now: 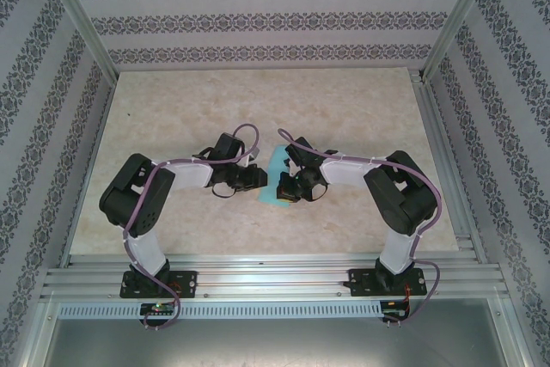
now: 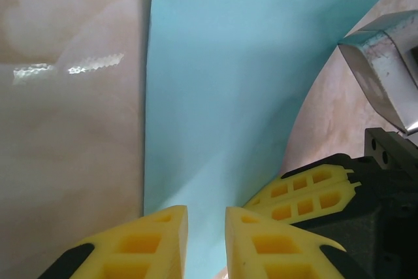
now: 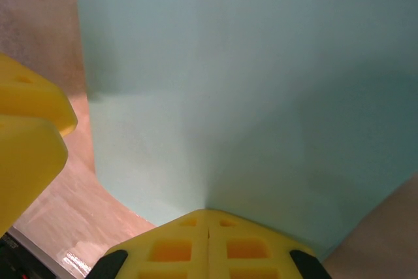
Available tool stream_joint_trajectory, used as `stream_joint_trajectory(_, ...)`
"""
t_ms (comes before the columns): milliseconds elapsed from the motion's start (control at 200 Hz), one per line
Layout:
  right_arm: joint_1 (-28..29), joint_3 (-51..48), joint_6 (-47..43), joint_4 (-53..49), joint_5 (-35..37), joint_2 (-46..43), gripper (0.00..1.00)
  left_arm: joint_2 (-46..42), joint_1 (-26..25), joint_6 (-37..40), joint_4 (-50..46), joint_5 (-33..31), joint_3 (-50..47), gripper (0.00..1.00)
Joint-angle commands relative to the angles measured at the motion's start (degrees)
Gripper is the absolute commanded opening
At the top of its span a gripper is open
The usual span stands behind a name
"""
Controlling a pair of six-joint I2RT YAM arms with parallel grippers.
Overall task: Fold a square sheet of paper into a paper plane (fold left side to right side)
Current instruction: First fold in half a square sheet of paper at the center of the table.
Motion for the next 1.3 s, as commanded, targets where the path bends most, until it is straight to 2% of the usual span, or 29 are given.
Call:
stream_joint_trajectory(0, 1.53, -2.31, -1.05, -5.68, 5.54, 5.15, 0.05, 1.55, -1.19, -0.15, 2.43, -0.06, -0.09, 0.21)
stream_joint_trajectory(125, 1.68, -2.09, -1.08, -5.76, 5.41, 5.24, 0.05, 2.67, -2.12, 0.5, 1.49, -0.57, 0.16, 0.21)
stream_joint_trajectory(400, 1.13, -1.29, -0.7, -2.28, 2.66, 2.58, 0.06, 3.94, -3.95, 4.29, -6.02, -6.56, 0.41, 0.2)
stream_joint_trajectory(689, -5.7, 4.34, -0.21, -0.46, 1.65, -5.83, 0.06, 3.79, -5.34, 6.49, -10.29, -10.4, -1.39, 0.2)
stream_joint_trajectory(984, -7.18, 12.73, 5.96, 10.54, 0.23, 3.13, 0.04, 3.85, -6.37, 6.54, -11.34, -12.61, -1.28, 0.19)
stream_joint_trajectory(1294, -5.99, 16.64, 8.84, 12.89, -0.46, 10.12, 0.04, 4.05, -7.26, 6.46, -12.2, -13.93, -1.05, 0.18)
